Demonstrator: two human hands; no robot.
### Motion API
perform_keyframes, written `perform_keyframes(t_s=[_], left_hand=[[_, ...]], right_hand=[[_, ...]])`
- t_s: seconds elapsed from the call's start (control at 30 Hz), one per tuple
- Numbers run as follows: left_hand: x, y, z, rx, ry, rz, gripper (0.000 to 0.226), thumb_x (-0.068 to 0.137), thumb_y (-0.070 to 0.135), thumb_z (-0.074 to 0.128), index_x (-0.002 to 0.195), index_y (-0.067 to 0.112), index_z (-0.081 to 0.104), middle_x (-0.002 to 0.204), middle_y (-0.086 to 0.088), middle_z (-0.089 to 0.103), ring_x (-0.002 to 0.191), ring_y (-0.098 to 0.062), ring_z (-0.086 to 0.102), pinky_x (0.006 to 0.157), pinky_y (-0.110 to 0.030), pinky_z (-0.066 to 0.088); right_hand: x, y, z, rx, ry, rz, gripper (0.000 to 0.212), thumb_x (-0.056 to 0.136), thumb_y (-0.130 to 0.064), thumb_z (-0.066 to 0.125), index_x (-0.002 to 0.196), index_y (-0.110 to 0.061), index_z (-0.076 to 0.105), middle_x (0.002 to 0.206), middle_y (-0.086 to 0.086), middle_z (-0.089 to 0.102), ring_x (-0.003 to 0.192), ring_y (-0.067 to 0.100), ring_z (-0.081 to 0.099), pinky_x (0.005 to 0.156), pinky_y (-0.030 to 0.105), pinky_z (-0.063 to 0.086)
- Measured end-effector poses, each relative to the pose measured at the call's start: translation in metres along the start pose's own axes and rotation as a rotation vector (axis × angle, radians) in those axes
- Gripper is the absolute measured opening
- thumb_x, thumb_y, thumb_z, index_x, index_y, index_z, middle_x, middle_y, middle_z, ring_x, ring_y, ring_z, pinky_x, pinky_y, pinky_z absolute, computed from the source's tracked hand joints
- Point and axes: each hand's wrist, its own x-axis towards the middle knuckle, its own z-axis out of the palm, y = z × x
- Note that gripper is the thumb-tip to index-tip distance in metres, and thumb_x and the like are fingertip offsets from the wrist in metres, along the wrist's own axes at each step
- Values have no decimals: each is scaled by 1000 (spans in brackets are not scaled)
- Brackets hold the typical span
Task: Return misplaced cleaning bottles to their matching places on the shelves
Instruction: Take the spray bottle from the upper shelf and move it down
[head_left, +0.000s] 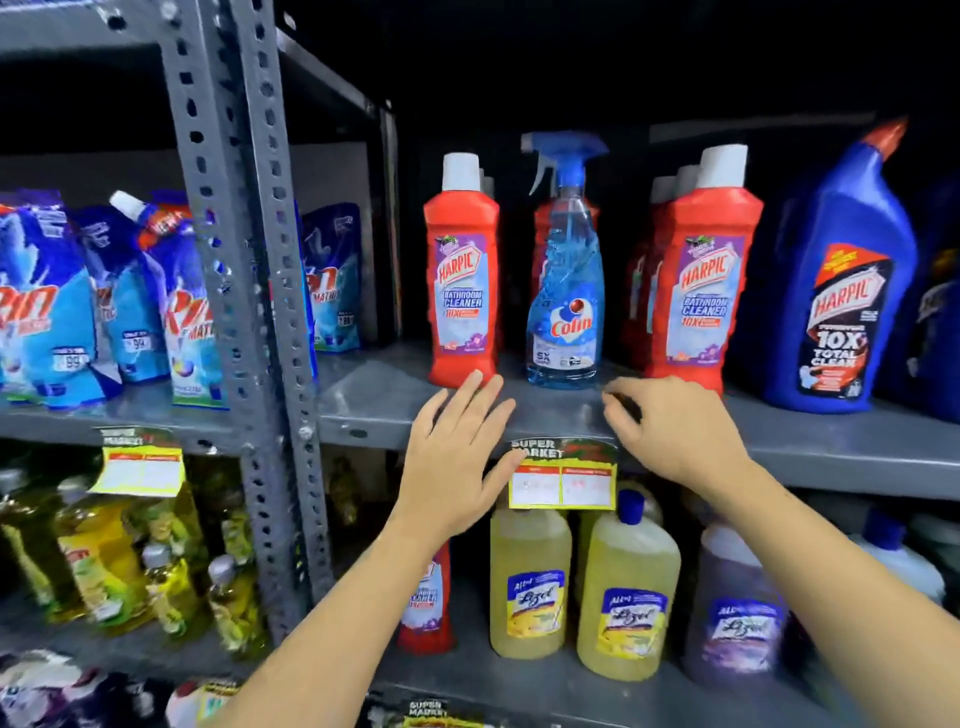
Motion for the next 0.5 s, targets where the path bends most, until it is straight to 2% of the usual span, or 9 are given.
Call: perform_keyframes(t_s=[0.07, 0.13, 0.17, 0.23, 0.33, 0.43, 0.5], left_hand=[[-9, -19, -6, -66, 41, 3, 51, 97, 47, 42, 134, 14, 53, 150, -6, 42, 144, -21, 27, 115, -43, 22], [-18, -27, -14, -83, 47, 46, 51, 98, 47, 41, 135, 14, 52, 151, -6, 41, 144, -22, 26, 115, -43, 21], [-15, -22, -9, -77, 46, 54, 51, 98, 47, 41, 135, 14, 52, 151, -6, 40, 145, -22, 25, 115, -43, 21], [-13, -18, -7, -84, 36, 65, 50, 98, 47, 42, 135, 15, 52, 152, -6, 40, 145, -22, 25, 115, -42, 20], [-12, -18, -1, -74, 35, 57, 50, 98, 47, 41, 135, 15, 51, 152, -6, 39, 145, -23, 24, 115, -42, 20], [-10, -12, 1, -93, 27, 61, 51, 99, 48, 38, 135, 15, 52, 152, -7, 39, 145, -23, 25, 114, -42, 20], [-10, -13, 1, -94, 33, 58, 50, 99, 48, 38, 134, 16, 52, 152, -6, 40, 145, -23, 25, 114, -42, 21]], right_hand=[[8, -23, -4, 114, 43, 47, 19, 86, -31, 59, 95, -19, 71, 87, 4, 75, 85, 33, 68, 72, 40, 53], [21, -46, -19, 235, 191, 184, 17, 83, -24, 62, 95, -16, 70, 81, 0, 72, 79, 27, 68, 74, 39, 54], [30, -45, -27, 274, 282, 202, 19, 82, -23, 62, 98, -15, 69, 80, -2, 70, 77, 26, 67, 73, 38, 54], [56, -47, -29, 281, 337, 231, 31, 83, -26, 61, 110, -12, 63, 90, 1, 68, 83, 29, 66, 73, 38, 52], [91, -50, -21, 224, 271, 329, 53, 82, -39, 65, 121, -7, 48, 117, 15, 58, 103, 39, 59, 77, 41, 43], [107, -48, -10, 358, 142, 449, 70, 77, -50, 73, 122, -6, 43, 124, 15, 56, 111, 37, 58, 79, 38, 42], [110, -45, -4, 436, 112, 501, 78, 73, -50, 78, 127, -8, 42, 127, 12, 59, 113, 33, 59, 83, 37, 45]])
